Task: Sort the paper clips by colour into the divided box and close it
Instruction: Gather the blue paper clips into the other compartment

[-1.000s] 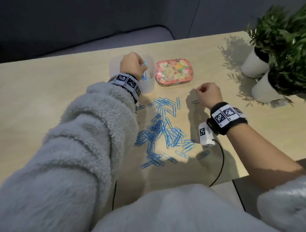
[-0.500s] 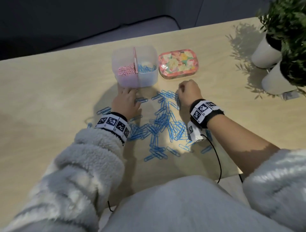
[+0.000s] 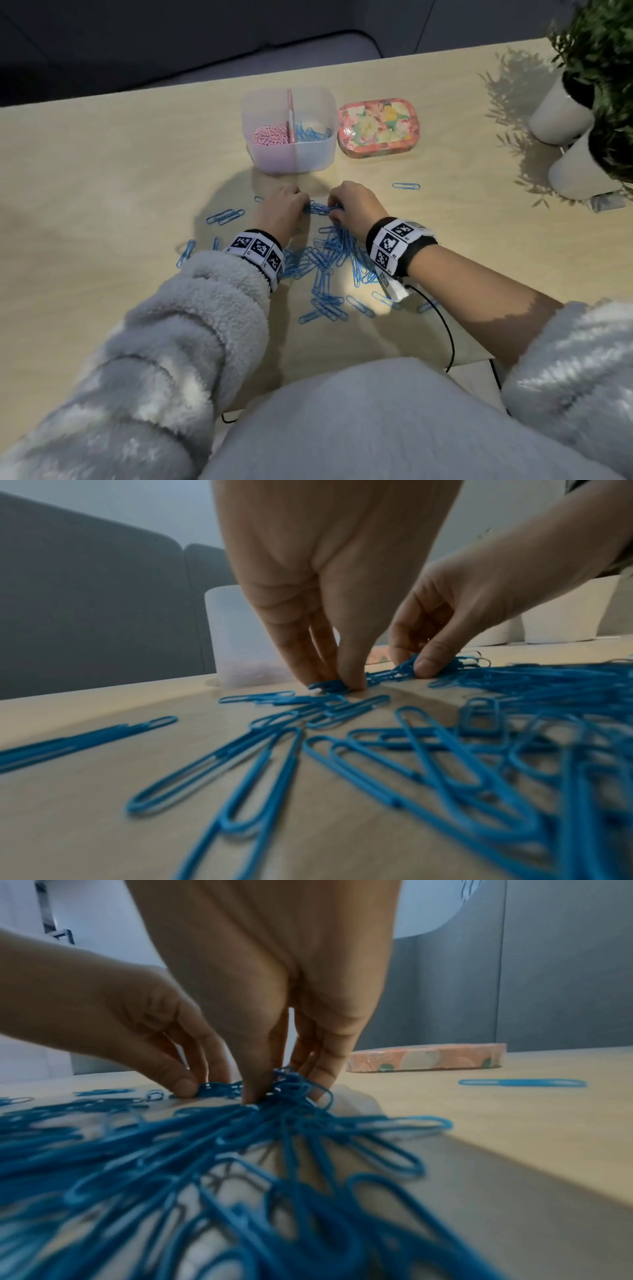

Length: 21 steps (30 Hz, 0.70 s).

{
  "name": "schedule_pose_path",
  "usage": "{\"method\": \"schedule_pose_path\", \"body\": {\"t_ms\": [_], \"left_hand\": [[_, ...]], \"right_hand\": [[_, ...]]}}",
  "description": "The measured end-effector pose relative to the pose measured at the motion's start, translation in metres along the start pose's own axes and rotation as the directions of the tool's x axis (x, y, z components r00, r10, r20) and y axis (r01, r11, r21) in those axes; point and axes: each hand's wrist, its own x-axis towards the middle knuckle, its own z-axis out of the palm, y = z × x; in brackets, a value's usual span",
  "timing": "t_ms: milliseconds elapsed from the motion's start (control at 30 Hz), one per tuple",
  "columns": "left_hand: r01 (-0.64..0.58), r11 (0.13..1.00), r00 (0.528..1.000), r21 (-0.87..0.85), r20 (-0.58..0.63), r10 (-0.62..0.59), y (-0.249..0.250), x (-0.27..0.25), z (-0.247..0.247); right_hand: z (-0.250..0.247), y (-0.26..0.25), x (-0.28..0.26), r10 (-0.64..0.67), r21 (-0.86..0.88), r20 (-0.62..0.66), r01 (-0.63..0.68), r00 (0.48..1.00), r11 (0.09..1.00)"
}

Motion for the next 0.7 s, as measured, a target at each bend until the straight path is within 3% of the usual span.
{"method": "schedule_pose_path", "body": {"t_ms": [233, 433, 567, 700], "left_hand": [[0.122, 0.959, 0.993, -0.256, 0.039, -0.116, 0.0, 0.003, 0.002], [0.069, 0.983, 0.998, -0.172, 0.013, -0.068, 0.007, 0.0, -0.002], [0.005, 1.0, 0.998, 0.004, 0.059, -0.005, 0.01, -0.004, -0.002], [0.041, 0.998, 0.994, 0.038, 0.097, -0.044, 0.013, -0.007, 0.0]], "right_hand": [[-0.015, -0.002, -0.001, 0.024, -0.019, 0.114, -0.022, 0.993, 1.0], [-0.081, -0.012, 0.023, 0.114, 0.267, 0.002, -0.111, 0.993, 0.957], [-0.113, -0.033, 0.066, 0.188, 0.216, -0.068, -0.169, 0.98, 0.962], [-0.119, -0.052, 0.098, 0.203, 0.056, -0.075, -0.199, 0.976, 0.978]]}}
